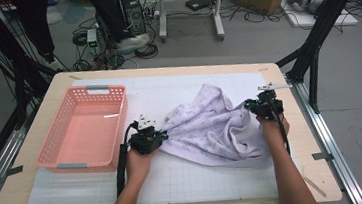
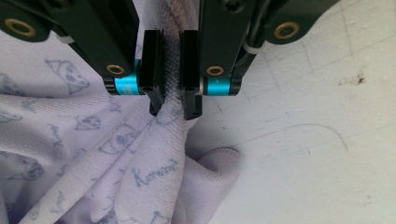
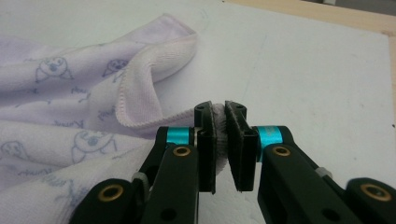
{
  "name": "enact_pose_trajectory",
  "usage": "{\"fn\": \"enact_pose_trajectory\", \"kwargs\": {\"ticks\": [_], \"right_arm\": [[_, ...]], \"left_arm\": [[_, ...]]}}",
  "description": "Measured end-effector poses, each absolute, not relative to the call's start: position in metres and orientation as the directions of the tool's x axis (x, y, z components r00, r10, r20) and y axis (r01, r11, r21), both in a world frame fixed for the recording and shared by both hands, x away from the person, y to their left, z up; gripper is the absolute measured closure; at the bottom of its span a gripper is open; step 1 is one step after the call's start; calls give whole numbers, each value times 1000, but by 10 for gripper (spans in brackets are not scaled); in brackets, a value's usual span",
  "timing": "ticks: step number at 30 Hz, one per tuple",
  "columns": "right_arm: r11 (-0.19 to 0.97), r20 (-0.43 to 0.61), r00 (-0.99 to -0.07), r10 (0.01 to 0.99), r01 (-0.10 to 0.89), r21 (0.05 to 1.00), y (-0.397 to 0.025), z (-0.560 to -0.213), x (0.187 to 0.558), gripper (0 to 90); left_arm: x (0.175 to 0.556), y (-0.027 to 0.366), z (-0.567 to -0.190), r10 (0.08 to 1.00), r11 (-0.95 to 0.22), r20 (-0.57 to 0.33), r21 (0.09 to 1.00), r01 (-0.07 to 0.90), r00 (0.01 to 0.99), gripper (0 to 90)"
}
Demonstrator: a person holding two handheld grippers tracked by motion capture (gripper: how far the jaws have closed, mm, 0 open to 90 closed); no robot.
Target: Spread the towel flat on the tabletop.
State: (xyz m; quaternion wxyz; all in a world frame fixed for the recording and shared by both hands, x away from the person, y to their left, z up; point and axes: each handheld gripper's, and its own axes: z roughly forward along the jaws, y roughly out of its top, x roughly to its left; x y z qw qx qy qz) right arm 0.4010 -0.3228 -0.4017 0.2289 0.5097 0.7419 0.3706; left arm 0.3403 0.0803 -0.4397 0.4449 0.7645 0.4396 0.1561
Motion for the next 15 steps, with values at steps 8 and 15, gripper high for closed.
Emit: {"fn": "enact_pose_trajectory", "kwargs": {"ticks": [8, 15], "right_arm": [[214, 31, -381, 924, 581, 785, -322, -399, 398, 829], [194, 9, -335, 942, 567, 801, -330, -395, 396, 816]], "left_arm": [[340, 81, -439, 805, -208, -158, 827, 522, 572, 830], [343, 78, -435, 827, -144, -164, 863, 485, 538, 831]]}}
